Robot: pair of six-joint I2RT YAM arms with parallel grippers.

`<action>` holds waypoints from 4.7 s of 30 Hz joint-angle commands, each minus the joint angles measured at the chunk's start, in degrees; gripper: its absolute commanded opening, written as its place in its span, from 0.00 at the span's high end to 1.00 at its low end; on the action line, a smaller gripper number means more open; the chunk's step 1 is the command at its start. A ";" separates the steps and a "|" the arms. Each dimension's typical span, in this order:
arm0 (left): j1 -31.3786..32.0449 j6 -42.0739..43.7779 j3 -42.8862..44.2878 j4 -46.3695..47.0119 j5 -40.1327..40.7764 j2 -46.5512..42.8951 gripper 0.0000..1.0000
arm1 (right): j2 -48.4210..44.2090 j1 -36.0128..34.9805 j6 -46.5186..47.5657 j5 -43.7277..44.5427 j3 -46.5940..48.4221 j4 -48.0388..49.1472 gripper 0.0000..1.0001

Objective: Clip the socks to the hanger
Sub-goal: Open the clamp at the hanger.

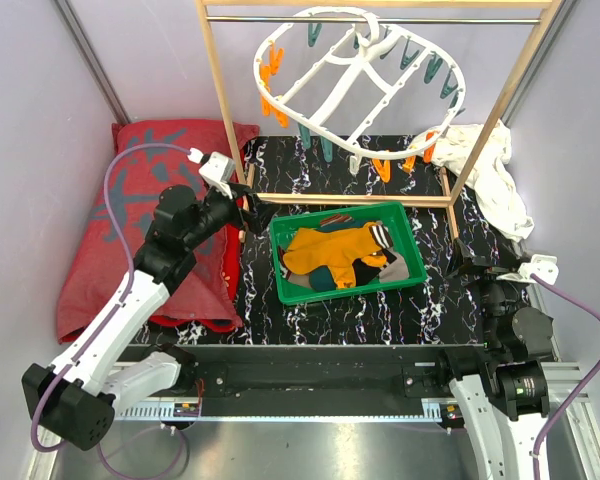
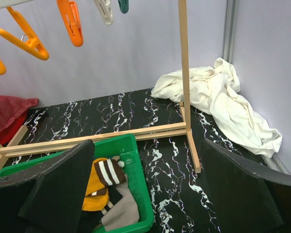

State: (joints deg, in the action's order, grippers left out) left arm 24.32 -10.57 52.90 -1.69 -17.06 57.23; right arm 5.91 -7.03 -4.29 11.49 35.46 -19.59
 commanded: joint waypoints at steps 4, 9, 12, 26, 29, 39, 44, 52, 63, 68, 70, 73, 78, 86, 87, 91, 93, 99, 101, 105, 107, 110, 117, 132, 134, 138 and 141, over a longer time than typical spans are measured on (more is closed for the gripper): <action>0.29 -0.42 2.20 1.87 -1.31 0.16 0.01 | -1.25 0.00 1.22 0.64 1.28 1.49 0.00; 0.29 -3.40 2.21 3.27 -3.86 -1.24 0.01 | -1.43 0.43 1.04 0.29 1.10 1.75 0.00; 0.21 -4.46 1.06 4.94 -2.28 -2.82 0.01 | -1.43 0.52 0.96 -0.50 0.92 2.02 0.00; -4.19 -13.25 5.44 10.39 -4.55 -0.90 0.02 | -4.33 0.61 0.43 -4.28 0.48 2.72 0.00; -4.19 -15.09 8.16 12.24 -6.93 1.91 0.05 | -5.12 0.52 0.25 -4.28 0.40 2.81 0.00; -4.10 -18.00 17.40 16.99 -12.21 13.94 0.12 | -5.03 0.52 0.08 -5.51 0.75 2.72 0.00; -4.10 -17.38 22.59 16.11 -12.82 18.96 0.16 | -5.03 0.52 0.08 -5.60 0.66 2.63 0.00; -3.92 -19.40 27.25 17.16 -15.28 24.50 0.28 | -5.03 0.52 -0.01 -5.51 0.75 2.72 0.00; -2.78 -20.02 30.68 18.13 -15.99 28.37 0.37 | -4.95 0.52 -0.19 -5.25 0.66 2.54 0.00; -2.70 -20.81 31.91 18.13 -14.94 29.78 0.36 | -5.12 0.52 -0.28 -5.16 0.84 2.46 0.00; -2.69 -20.81 32.00 18.13 -14.67 29.95 0.36 | -5.21 0.52 -0.36 -5.16 0.92 2.28 0.00; -2.69 -20.81 31.82 18.13 -14.41 30.48 0.35 | -5.12 0.52 -0.28 -5.16 0.84 2.19 0.00; -2.69 -20.63 31.38 18.57 -14.41 30.92 0.33 | -5.21 0.52 -0.45 -5.16 0.92 2.19 0.00; -2.78 -21.69 29.54 22.69 -16.69 31.63 0.32 | -5.12 0.52 -0.36 -5.07 0.92 2.10 0.00; -2.87 -21.95 29.19 23.83 -16.86 31.54 0.32 | -5.21 0.52 -0.36 -5.07 1.01 2.02 0.00; -2.87 -21.86 28.22 25.33 -17.48 31.54 0.33 | -5.21 0.52 -0.36 -5.07 1.10 1.93 0.00; -2.96 -22.04 28.13 25.86 -17.83 31.63 0.35 | -5.12 0.52 -0.36 -5.07 1.01 1.93 0.00; -3.40 -23.62 26.29 29.20 -18.62 31.54 0.37 | -5.12 0.44 -0.36 -4.98 1.10 1.93 0.00; -3.40 -24.06 25.59 30.25 -19.24 31.62 0.37 | -5.12 0.52 -0.45 -4.89 1.10 1.84 0.00; -3.40 -24.06 23.91 31.93 -19.42 31.10 0.37 | -5.12 0.52 -0.45 -4.81 1.10 1.93 0.00; -3.40 -23.54 23.74 32.02 -19.41 30.83 0.37 | -5.21 0.52 -0.45 -4.81 1.10 1.93 0.00; -3.49 -22.92 23.82 31.84 -19.33 30.92 0.37 | -5.21 0.52 -0.54 -4.89 1.01 1.93 0.00; -3.49 -22.13 25.49 30.96 -19.15 30.83 0.37 | -5.21 0.52 -0.45 -4.72 1.10 1.84 0.00; -3.40 -17.64 31.11 24.55 -17.48 31.80 0.44 | -5.12 0.52 -0.63 -4.46 1.01 1.93 0.00; -3.14 -17.82 31.47 24.55 -17.66 32.15 0.45 | -5.21 0.52 -0.54 -4.45 0.92 1.84 0.00; -2.87 -17.56 31.82 24.46 -17.57 32.24 0.52 | -5.12 0.44 -0.54 -4.45 0.92 1.93 0.00; -2.78 -17.56 31.73 24.28 -17.22 31.98 0.57 | -5.12 0.52 -0.54 -4.37 0.92 1.84 0.00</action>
State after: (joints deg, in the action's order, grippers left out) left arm 21.23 -29.32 82.43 21.43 -34.72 89.10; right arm 1.17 -6.70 -4.40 6.50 35.46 -19.18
